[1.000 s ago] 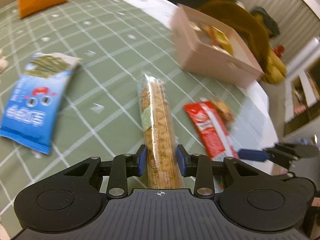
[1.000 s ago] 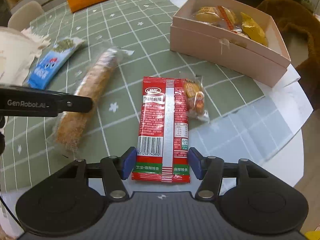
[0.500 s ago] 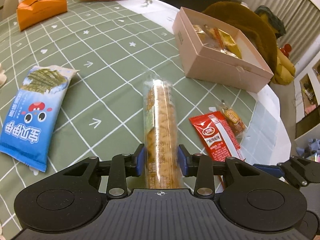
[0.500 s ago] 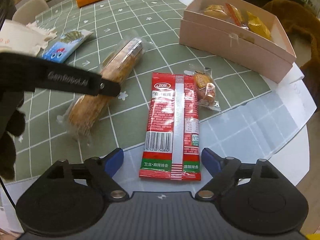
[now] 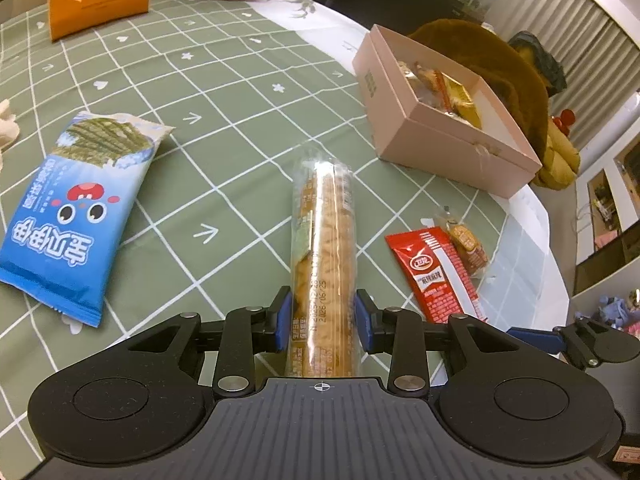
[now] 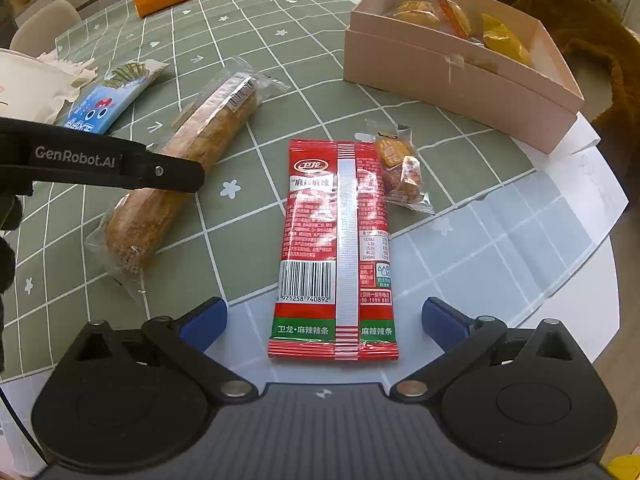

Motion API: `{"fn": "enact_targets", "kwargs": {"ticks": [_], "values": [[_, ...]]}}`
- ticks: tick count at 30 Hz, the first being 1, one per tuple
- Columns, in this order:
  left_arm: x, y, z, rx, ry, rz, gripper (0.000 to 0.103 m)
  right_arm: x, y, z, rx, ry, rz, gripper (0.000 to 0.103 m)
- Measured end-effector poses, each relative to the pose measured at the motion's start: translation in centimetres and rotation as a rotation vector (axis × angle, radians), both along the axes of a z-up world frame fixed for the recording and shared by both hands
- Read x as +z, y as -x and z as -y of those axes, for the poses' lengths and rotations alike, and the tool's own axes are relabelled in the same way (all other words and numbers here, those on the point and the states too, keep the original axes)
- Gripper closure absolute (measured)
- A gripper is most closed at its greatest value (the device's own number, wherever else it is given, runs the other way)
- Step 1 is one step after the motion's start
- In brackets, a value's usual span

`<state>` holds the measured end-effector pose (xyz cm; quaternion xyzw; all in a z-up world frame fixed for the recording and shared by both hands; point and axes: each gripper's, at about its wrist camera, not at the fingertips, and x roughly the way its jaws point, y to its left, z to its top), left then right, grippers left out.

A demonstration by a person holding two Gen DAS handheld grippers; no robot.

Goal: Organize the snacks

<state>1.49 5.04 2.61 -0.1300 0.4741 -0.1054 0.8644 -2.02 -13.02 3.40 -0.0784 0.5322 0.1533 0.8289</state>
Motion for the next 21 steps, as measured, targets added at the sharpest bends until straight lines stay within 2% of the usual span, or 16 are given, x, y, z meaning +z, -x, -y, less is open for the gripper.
{"fn": "enact_targets", "kwargs": {"ticks": [6, 8, 11, 14, 17, 19, 20, 21], "values": [[0.0, 0.4, 0.5, -0.006, -0.032, 0.024, 0.065, 0.2, -0.1, 0.1, 0.022, -0.006, -0.015, 0.001], [-0.1, 0.6, 0.6, -0.010, -0.036, 0.036, 0.065, 0.6, -0.4, 0.6, 0.004, -0.034, -0.014, 0.009], [-0.2, 0.8, 0.3, -0.011, -0.020, 0.040, 0.065, 1.3, -1.3, 1.0, -0.027, -0.059, 0.005, 0.010], [-0.2, 0.9, -0.3, 0.000, 0.014, 0.019, 0.066, 1.3, -2.9, 0.8, -0.050, -0.080, -0.007, 0.020], [0.0, 1.4, -0.2, 0.002, 0.004, 0.014, 0.066, 0.8, -4.2, 0.2, -0.071, -0.063, -0.004, 0.022], [0.1, 1.7, 0.1, 0.000, -0.016, 0.013, 0.066, 0.8, -4.3, -0.4, -0.060, -0.043, 0.011, 0.030], [0.1, 1.8, 0.3, -0.001, -0.023, 0.011, 0.066, 0.9, -4.2, -0.7, -0.044, -0.032, 0.018, 0.048], [0.1, 1.9, 0.4, -0.001, -0.026, 0.009, 0.066, 1.1, -4.0, -1.0, -0.026, -0.018, 0.021, 0.050]]}}
